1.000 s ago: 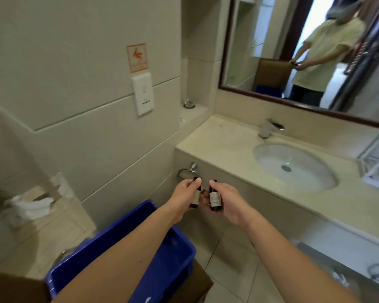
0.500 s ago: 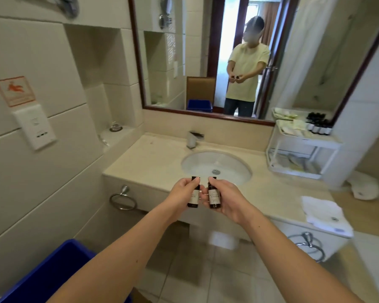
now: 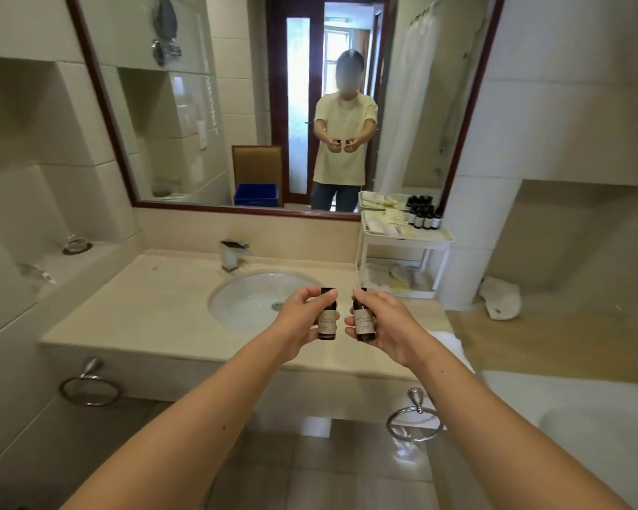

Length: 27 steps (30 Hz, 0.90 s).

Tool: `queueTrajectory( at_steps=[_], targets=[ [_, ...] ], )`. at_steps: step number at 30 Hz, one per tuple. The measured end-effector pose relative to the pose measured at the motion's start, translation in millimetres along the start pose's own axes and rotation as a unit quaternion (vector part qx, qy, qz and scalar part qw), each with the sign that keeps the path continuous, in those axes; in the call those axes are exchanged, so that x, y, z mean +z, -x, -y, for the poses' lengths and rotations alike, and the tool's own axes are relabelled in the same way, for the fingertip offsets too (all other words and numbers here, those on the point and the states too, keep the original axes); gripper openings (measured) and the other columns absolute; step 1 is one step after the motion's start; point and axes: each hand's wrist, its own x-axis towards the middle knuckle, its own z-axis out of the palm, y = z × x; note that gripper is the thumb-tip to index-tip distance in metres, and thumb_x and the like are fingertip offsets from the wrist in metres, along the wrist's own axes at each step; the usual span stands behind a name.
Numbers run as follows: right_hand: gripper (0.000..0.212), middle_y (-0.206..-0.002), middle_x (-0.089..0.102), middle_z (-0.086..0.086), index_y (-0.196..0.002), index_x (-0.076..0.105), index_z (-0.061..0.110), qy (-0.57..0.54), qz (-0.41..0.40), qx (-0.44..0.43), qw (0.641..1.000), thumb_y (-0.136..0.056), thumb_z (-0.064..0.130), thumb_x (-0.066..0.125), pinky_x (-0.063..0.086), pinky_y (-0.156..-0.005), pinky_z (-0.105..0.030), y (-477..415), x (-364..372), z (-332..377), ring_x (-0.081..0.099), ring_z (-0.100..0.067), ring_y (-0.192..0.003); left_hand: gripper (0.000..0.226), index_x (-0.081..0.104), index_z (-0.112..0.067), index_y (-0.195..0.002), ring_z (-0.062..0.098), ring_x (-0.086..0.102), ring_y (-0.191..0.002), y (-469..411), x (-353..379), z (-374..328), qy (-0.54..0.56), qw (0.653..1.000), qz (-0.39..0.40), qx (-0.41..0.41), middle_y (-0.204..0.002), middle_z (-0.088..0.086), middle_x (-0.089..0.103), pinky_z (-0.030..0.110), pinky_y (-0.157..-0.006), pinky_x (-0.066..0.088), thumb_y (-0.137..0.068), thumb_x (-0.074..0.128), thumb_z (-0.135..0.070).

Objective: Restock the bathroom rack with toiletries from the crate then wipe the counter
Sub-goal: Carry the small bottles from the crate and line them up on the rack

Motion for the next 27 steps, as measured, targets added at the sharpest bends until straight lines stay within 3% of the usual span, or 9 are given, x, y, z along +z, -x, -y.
queueTrajectory(
  at_steps=[5,10,17,20,25,27],
  targets=[
    [0.025,-0.089,0.064,-0.010,-0.105,0.060,0.009,-0.013,-0.019,-0.023,0.999,-0.090,0.027,0.067,0.060,-0.075,-0.039,-12.2,-38.5,23.0,0.068,-0.020,-0.070,0.043,0.053,-0.011,-0.121,0.022,0.067,-0.093,-30.2,36.9,-6.0,-0.005,1.000,0.022,-0.010,-0.106,0.009,0.067,0.040,-0.080,0.057,-0.087,0.071,-0.030],
    [0.022,-0.087,0.066,-0.010,-0.103,0.060,0.011,-0.015,-0.039,-0.037,0.998,-0.089,0.026,0.069,0.060,-0.075,-0.038,-30.9,-65.6,38.4,0.068,-0.020,-0.070,0.037,0.056,-0.012,-0.114,0.022,0.070,-0.096,-66.2,59.3,-7.4,-0.010,0.998,0.052,-0.013,-0.104,0.007,0.068,0.038,-0.080,0.058,-0.087,0.070,-0.033],
    [0.026,-0.085,0.066,-0.010,-0.103,0.060,0.010,0.009,-0.064,-0.053,0.997,-0.088,0.029,0.070,0.058,-0.080,-0.041,-88.4,-101.2,59.1,0.066,-0.021,-0.075,0.034,0.060,-0.013,-0.108,0.013,0.067,-0.079,-141.6,85.2,-17.6,-0.021,0.995,0.093,-0.006,-0.098,0.004,0.067,0.025,-0.061,0.055,-0.084,0.072,-0.035],
    [0.029,-0.083,0.071,-0.005,-0.104,0.063,0.013,0.040,-0.083,-0.060,0.994,-0.085,0.033,0.072,0.056,-0.085,-0.045,-123.7,-113.9,73.3,0.069,-0.018,-0.076,0.032,0.061,-0.012,-0.107,0.015,0.069,-0.081,-183.0,93.1,-28.7,-0.019,0.994,0.105,-0.002,-0.102,0.007,0.069,0.024,-0.060,0.055,-0.084,0.073,-0.031],
    [0.022,-0.082,0.076,0.003,-0.101,0.068,0.017,0.054,-0.117,-0.081,0.988,-0.084,0.030,0.074,0.055,-0.060,-0.028,-177.3,-128.9,105.8,0.072,-0.012,-0.075,0.036,0.060,-0.011,-0.112,0.019,0.070,-0.094,-254.0,108.1,-57.0,-0.052,0.991,0.120,0.015,-0.108,0.008,0.070,0.027,-0.067,0.058,-0.084,0.074,-0.029],
    [0.023,-0.086,0.076,0.004,-0.101,0.068,0.018,0.067,-0.140,-0.092,0.984,-0.083,0.031,0.075,0.055,-0.063,-0.028,-196.4,-135.9,118.4,0.071,-0.013,-0.080,0.036,0.061,-0.011,-0.111,0.021,0.070,-0.095,-281.1,114.7,-67.0,-0.073,0.988,0.132,0.032,-0.107,0.007,0.071,0.029,-0.070,0.059,-0.083,0.074,-0.029]
  ],
)
